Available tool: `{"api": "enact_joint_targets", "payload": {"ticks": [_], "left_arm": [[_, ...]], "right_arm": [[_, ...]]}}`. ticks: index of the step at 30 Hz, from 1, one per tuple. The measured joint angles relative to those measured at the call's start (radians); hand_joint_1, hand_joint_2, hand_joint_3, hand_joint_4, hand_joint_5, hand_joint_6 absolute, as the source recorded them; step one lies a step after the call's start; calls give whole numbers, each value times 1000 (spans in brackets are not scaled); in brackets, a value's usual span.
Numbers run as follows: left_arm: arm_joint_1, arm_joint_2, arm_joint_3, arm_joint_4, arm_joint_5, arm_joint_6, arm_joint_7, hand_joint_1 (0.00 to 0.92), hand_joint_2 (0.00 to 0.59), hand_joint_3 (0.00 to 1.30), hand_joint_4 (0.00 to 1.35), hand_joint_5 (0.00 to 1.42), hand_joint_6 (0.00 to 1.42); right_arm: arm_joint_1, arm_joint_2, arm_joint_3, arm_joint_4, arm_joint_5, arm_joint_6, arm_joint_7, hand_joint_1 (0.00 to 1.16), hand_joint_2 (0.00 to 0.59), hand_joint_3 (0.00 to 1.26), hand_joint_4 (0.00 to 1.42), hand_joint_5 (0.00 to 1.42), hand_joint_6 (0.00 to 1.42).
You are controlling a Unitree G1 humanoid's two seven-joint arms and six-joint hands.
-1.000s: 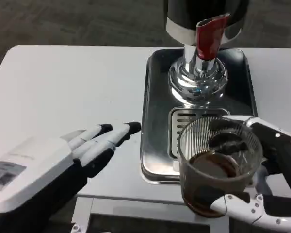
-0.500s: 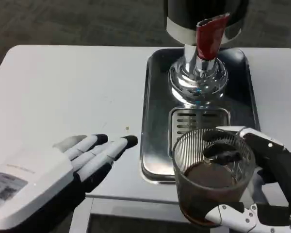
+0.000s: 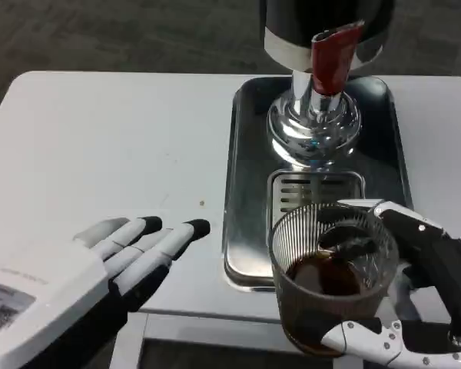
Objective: Grasp the cup under the faucet to collect the drink, then remove the cup.
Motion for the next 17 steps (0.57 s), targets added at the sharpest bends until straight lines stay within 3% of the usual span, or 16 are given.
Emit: {"api": "enact_joint_targets", "payload": {"ticks": [17], "left_arm": [[3, 0, 0, 0, -2, 0, -8, 0, 88, 0, 0, 0, 0]], "right_arm": [[5, -12, -6, 0, 0, 0, 0, 775, 256, 1053, 1233, 1424, 1424]]}}
